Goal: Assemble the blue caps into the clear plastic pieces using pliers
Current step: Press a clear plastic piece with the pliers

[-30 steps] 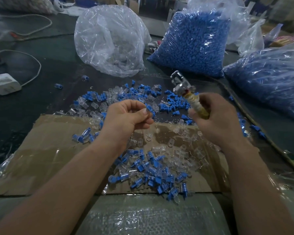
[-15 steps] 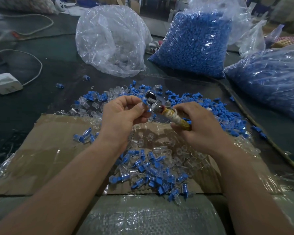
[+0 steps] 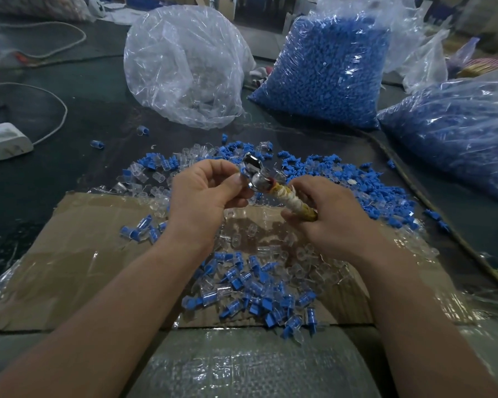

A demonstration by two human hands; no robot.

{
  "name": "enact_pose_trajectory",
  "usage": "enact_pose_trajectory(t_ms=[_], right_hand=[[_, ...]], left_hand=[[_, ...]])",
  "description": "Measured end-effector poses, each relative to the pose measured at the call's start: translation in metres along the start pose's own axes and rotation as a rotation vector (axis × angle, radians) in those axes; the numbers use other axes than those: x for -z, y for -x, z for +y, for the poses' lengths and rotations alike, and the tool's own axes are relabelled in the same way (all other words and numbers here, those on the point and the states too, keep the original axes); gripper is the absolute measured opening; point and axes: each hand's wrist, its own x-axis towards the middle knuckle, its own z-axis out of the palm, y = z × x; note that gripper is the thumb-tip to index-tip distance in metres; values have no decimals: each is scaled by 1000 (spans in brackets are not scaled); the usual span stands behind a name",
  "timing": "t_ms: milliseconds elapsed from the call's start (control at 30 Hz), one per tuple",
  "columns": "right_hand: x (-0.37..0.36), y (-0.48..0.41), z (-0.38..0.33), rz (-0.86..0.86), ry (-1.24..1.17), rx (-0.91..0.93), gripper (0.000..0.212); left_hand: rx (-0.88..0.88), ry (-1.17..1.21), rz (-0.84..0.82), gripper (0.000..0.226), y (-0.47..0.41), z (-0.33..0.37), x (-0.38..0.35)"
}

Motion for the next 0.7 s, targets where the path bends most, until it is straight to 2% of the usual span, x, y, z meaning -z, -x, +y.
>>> enact_pose_trajectory(t_ms=[200, 700], right_hand=[[-2, 0, -7, 32, -24, -33, 20], [-9, -2, -7, 68, 1, -45, 15]], left_hand=[[-51, -63, 41, 16, 1, 0, -1], [-32, -66, 50, 15, -2, -1, 2]])
